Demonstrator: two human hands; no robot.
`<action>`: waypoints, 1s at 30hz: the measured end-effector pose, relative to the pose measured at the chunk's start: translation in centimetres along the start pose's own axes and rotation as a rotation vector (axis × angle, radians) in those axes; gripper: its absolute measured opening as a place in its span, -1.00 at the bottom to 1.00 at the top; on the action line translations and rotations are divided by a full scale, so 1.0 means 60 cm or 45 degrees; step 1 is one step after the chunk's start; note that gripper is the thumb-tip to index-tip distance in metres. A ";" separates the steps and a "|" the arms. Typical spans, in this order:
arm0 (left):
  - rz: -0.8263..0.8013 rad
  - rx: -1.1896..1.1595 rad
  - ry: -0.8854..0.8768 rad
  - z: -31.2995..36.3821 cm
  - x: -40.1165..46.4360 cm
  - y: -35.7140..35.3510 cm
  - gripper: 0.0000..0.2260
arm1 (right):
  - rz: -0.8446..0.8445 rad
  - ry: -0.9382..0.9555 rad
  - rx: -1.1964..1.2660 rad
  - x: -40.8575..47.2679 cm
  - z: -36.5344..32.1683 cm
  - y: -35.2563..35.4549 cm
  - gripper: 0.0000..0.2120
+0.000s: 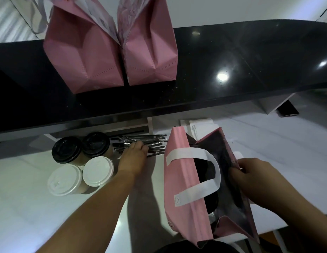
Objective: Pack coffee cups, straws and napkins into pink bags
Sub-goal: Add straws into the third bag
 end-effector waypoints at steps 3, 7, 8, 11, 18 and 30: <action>0.030 -0.017 -0.004 0.000 0.008 0.004 -0.61 | 0.005 -0.001 0.001 0.001 -0.002 -0.001 -0.71; 0.000 0.017 0.005 -0.001 0.013 0.002 -0.64 | -0.001 -0.014 0.016 -0.002 0.000 0.000 -0.73; -0.007 0.022 0.005 -0.001 0.013 0.000 -0.64 | -0.004 -0.019 0.018 -0.002 0.001 -0.001 -0.73; -0.006 0.009 0.004 -0.002 0.011 -0.001 -0.67 | -0.003 -0.031 0.020 -0.003 0.003 -0.001 -0.73; -0.067 0.040 -0.037 -0.002 0.009 -0.005 -0.72 | 0.016 -0.032 0.007 -0.001 0.002 -0.003 -0.72; -0.036 0.221 -0.213 0.028 -0.001 0.008 -0.71 | 0.002 -0.020 0.013 0.000 -0.002 -0.002 -0.75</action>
Point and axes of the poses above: each hand's wrist, its own x-axis towards the middle knuckle, its own y-axis out of the back of the hand, z = x × y, the point moved 8 cm from there along x, towards the middle knuckle, and after that the axes turned 2 degrees about -x, right-handed, at the moved point
